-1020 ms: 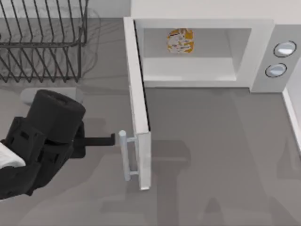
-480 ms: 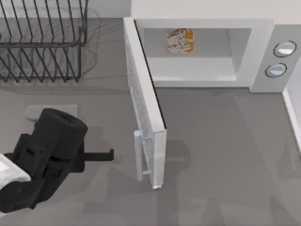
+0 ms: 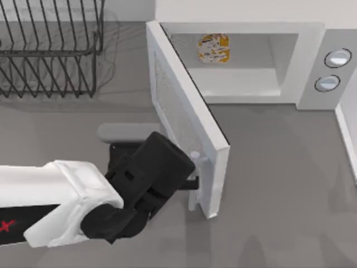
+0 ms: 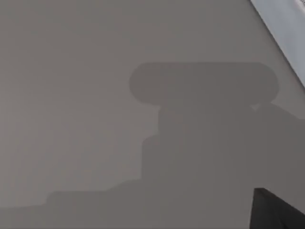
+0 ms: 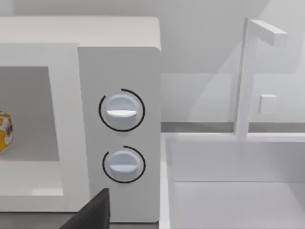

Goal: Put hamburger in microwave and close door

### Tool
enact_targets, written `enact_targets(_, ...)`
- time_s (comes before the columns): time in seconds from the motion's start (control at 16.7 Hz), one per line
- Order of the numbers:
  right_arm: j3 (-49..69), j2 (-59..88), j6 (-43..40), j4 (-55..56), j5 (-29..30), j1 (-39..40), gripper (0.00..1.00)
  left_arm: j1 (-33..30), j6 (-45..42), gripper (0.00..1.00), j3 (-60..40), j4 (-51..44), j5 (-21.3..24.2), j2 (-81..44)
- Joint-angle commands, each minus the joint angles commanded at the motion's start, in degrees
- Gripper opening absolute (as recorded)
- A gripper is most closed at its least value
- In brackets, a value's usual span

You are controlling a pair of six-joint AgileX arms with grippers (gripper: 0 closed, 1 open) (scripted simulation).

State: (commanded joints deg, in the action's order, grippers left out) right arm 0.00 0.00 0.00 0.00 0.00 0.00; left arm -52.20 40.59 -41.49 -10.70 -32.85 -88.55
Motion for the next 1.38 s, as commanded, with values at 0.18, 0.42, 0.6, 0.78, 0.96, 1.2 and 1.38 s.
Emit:
enact_targets(0.18,0.0,0.0,0.0,0.0,0.0,0.0,1.00,-2.0,2.0,0.00,-2.0,-0.7,-1.5,-2.0)
enact_targets(0.42,0.0,0.0,0.0,0.0,0.0,0.0,1.00,-2.0,2.1,0.00,-2.1,-0.7,-1.4,-1.9)
enact_targets(0.6,0.0,0.0,0.0,0.0,0.0,0.0,1.00,-5.1,4.9,0.00,-6.1,-3.6,-2.7,-5.8)
enact_targets(0.78,0.0,0.0,0.0,0.0,0.0,0.0,1.00,-7.2,8.0,0.00,-15.0,-6.3,-4.1,-12.3)
enact_targets(0.96,0.0,0.0,0.0,0.0,0.0,0.0,1.00,-10.1,11.2,0.00,-22.3,-9.7,-5.3,-17.8)
enact_targets(1.2,0.0,0.0,0.0,0.0,0.0,0.0,1.00,-11.7,12.7,0.00,-24.3,-11.4,-5.9,-19.7)
enact_targets(1.38,0.0,0.0,0.0,0.0,0.0,0.0,1.00,-9.9,12.5,0.00,-24.8,-11.8,-6.4,-19.1)
